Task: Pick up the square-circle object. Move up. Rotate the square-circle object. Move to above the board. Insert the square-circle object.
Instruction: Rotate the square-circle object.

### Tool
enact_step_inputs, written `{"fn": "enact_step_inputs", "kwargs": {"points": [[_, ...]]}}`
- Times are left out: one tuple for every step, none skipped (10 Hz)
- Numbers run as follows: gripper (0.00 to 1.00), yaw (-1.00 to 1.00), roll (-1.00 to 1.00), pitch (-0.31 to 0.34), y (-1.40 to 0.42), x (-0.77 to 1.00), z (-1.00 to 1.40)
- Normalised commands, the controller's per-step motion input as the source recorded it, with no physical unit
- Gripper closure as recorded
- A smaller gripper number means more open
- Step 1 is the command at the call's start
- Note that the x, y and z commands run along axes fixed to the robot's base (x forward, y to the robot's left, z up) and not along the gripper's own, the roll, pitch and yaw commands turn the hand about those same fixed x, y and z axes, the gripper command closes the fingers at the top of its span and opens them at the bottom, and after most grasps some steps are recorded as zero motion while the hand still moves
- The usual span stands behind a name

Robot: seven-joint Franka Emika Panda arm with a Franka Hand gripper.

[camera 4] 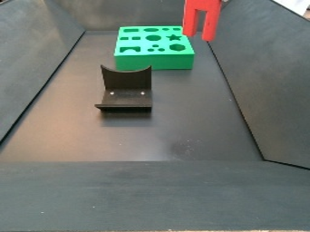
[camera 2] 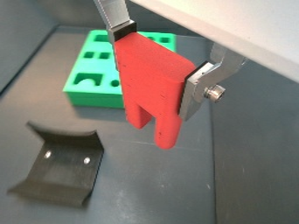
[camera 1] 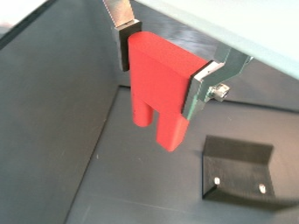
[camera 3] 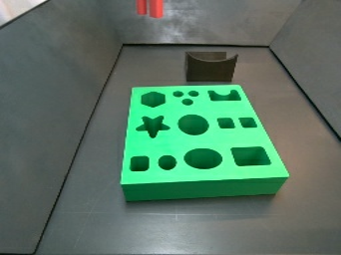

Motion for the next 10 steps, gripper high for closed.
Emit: {"fn": "enact_step_inputs", "kwargs": {"points": [[1.0, -1.0, -0.02, 0.054, 0.01, 0.01, 0.01], [1.0, -1.0, -0.03, 0.063, 0.01, 0.02, 0.01], [1.0, -1.0, -0.03, 0.072, 0.01, 0.02, 0.01], [1.0, -0.86, -0.04, 0.083, 0.01, 0.02, 0.01], [1.0, -0.54, -0.04, 0.077, 0.01, 0.03, 0.01], [1.0, -0.35, -0.04, 0.073, 0.01, 0.03, 0.01], [1.0, -0.25, -0.04, 0.071, 0.01, 0.03, 0.01], [1.0, -1.0, -0.01, 0.011, -0.01, 0.06, 0.0], [1.0, -1.0, -0.01, 0.011, 0.0, 0.06, 0.0], [1.0, -1.0, -0.01, 0.012, 0.0, 0.05, -0.01]]}}
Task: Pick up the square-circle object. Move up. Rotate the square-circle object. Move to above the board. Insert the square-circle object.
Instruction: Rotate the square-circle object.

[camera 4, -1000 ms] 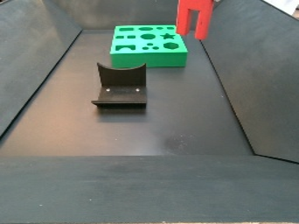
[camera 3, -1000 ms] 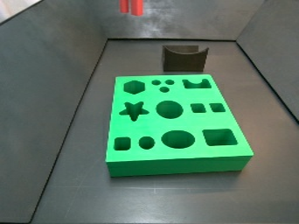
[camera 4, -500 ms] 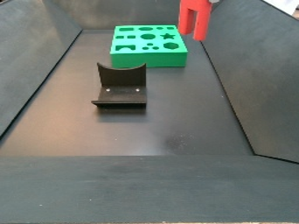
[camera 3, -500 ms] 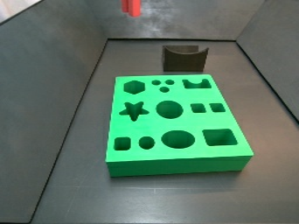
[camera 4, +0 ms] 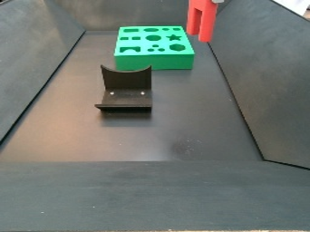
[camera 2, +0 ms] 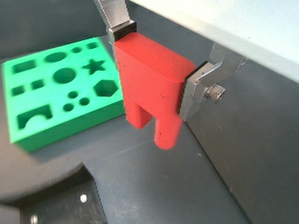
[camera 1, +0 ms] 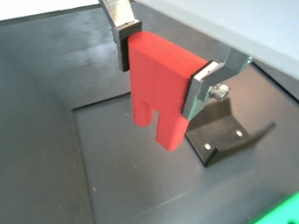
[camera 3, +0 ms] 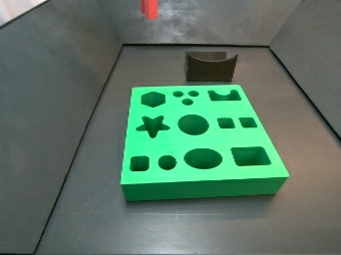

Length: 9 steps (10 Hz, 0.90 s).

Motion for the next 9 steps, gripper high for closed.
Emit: {"fn": "enact_step_inputs", "kwargs": {"points": [[1.0, -1.0, -0.01, 0.013, 0.0, 0.05, -0.01], [1.0, -1.0, -0.01, 0.014, 0.01, 0.05, -0.01], [1.0, -1.0, -0.01, 0.016, 0.01, 0.04, -0.01], [1.0, -1.0, -0.01, 0.017, 0.01, 0.04, -0.01], [1.0, -1.0, -0.01, 0.018, 0.01, 0.04, -0.01], [1.0, -1.0, -0.01, 0.019, 0.01, 0.04, -0.01], [1.0, -1.0, -0.01, 0.021, 0.01, 0.04, -0.01], [1.0, -1.0, -0.01, 0.023, 0.01, 0.04, -0.01], [1.0, -1.0, -0.01, 0.025, 0.01, 0.04, -0.01]]}}
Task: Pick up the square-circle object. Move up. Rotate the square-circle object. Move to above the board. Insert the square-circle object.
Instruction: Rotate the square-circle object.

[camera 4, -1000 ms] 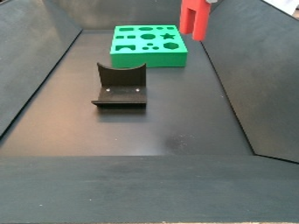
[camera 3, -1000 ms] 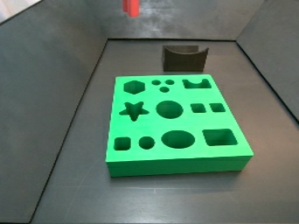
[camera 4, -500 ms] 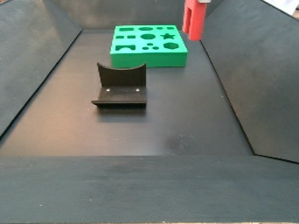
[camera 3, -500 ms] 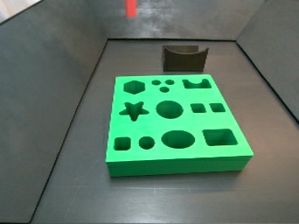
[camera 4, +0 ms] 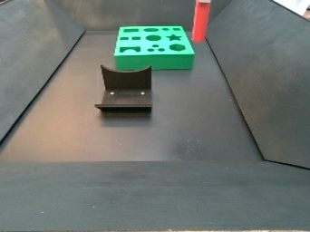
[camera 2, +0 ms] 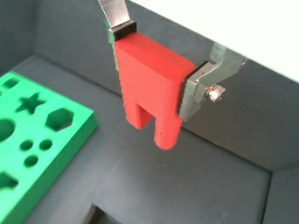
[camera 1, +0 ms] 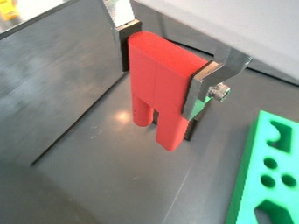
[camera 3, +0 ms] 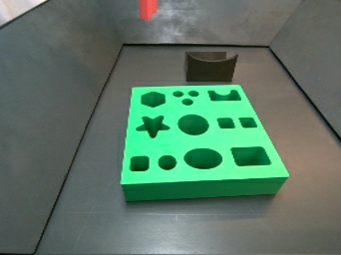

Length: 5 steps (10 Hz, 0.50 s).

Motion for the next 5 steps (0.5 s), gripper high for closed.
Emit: {"fn": "enact_step_inputs", "kwargs": {"points": [[1.0, -1.0, -0.01, 0.027, 0.01, 0.04, -0.01], [1.0, -1.0, -0.02, 0.031, 0.01, 0.04, -0.01], [1.0, -1.0, -0.02, 0.034, 0.01, 0.04, -0.01], [1.0, -1.0, -0.02, 0.039, 0.01, 0.04, -0.01], [1.0, -1.0, -0.02, 0.044, 0.01, 0.04, -0.01]]}}
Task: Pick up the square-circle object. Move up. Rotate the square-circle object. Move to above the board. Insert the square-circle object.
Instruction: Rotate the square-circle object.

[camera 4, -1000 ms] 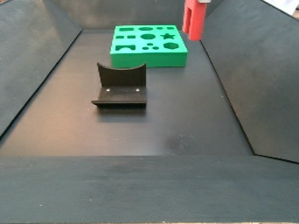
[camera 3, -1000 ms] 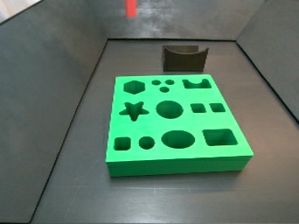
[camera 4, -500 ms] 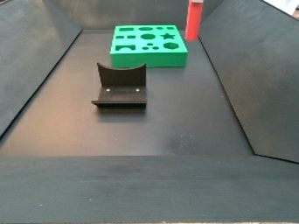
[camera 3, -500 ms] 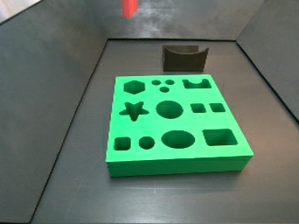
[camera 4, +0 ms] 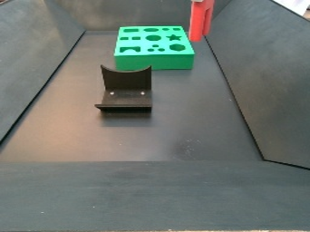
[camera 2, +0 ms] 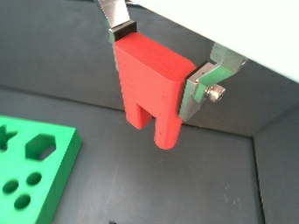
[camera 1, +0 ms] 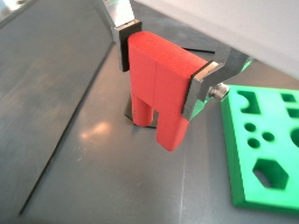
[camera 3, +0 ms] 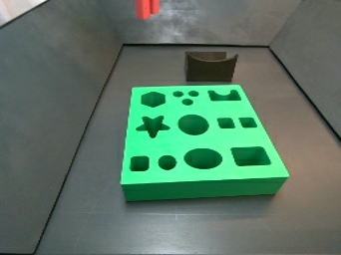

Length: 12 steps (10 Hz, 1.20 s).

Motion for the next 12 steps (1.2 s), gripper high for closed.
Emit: {"fn": "enact_step_inputs", "kwargs": {"points": [[1.0, -1.0, -0.03, 0.055, 0.01, 0.04, -0.01], [1.0, -1.0, -0.03, 0.066, 0.01, 0.04, -0.01], [1.0, -0.88, -0.04, 0.074, 0.01, 0.04, -0.01], [1.0, -1.0, -0.01, 0.024, 0.0, 0.0, 0.0], [1.0, -1.0, -0.01, 0.026, 0.0, 0.0, 0.0], [1.0, -1.0, -0.02, 0.028, 0.0, 0.0, 0.0], [1.0, -1.0, -0.02, 0.032, 0.0, 0.0, 0.0], [1.0, -1.0, -0.02, 0.036, 0.01, 0.0, 0.0], [1.0, -1.0, -0.02, 0.039, 0.01, 0.0, 0.0], [1.0, -1.0, -0.03, 0.048, 0.01, 0.0, 0.0], [1.0, -1.0, -0.03, 0.06, 0.01, 0.0, 0.01], [1.0, -0.92, -0.04, 0.069, 0.01, 0.0, 0.01]]}}
